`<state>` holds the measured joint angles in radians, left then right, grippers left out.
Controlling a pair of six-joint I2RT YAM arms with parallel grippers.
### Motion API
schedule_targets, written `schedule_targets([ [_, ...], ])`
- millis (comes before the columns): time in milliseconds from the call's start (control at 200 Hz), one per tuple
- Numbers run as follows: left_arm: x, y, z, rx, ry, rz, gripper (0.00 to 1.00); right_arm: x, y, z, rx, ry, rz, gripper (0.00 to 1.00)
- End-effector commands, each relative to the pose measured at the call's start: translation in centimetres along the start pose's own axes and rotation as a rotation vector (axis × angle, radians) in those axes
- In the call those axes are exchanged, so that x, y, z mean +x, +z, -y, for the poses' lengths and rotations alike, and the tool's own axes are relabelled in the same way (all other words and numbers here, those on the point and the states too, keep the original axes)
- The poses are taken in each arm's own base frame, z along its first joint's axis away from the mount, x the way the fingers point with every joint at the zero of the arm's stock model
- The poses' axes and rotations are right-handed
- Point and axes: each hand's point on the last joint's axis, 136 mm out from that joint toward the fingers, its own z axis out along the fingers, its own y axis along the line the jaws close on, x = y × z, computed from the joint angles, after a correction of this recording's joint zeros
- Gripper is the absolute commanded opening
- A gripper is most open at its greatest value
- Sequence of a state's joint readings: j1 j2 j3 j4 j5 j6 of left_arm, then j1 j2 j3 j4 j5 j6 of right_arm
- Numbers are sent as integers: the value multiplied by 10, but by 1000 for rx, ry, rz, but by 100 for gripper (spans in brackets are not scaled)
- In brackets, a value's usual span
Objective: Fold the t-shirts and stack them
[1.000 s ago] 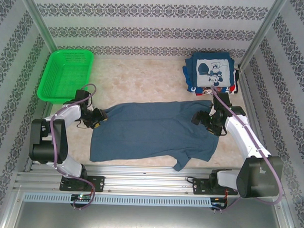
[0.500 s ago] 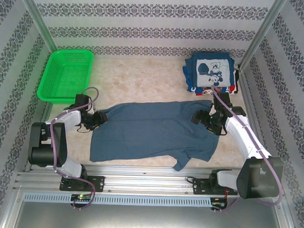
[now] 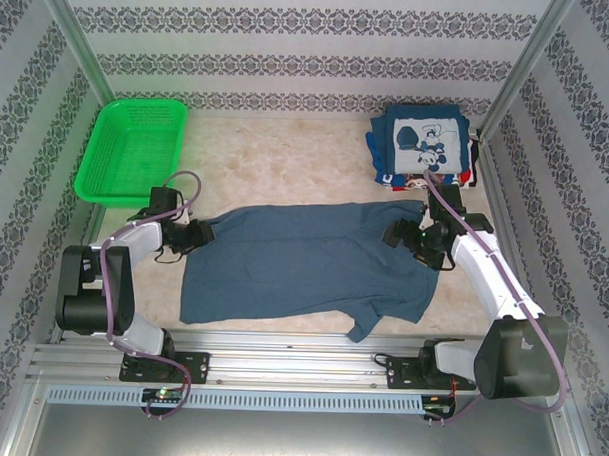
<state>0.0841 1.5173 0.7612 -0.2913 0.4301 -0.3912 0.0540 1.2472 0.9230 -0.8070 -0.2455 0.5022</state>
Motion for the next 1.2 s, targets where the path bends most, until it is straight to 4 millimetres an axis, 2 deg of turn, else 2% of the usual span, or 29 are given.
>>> schedule_targets([
  [0, -6, -10, 6, -4, 61, 39, 30, -5, -4, -3, -22, 22, 21, 91],
  [55, -8, -12, 7, 1, 60, 48, 27, -5, -4, -3, -23, 20, 20, 91],
  [270, -14, -13, 10, 1, 65, 60, 0, -3, -2, -4, -30, 19, 10, 91],
  [420, -20, -21, 15, 2, 78, 76, 0, -2, 0, -2, -22, 29, -7, 91],
  [555, -31, -32, 25, 17, 83, 96, 0, 1, 10, 3, -5, 80, -55, 91],
  [625, -39, -39, 34, 39, 86, 111, 0, 5, 17, 5, 2, 100, -94, 89],
  [689, -46, -45, 41, 51, 90, 119, 0, 11, 25, 16, 56, 132, -137, 86],
  [874, -59, -56, 55, 87, 92, 143, 0, 25, 42, 36, 127, 204, -200, 70],
  [1024, -62, -58, 58, 102, 85, 146, 0, 29, 45, 46, 177, 215, -225, 66],
  [1194, -71, -63, 64, 127, 69, 159, 0, 36, 40, 55, 212, 215, -229, 64],
])
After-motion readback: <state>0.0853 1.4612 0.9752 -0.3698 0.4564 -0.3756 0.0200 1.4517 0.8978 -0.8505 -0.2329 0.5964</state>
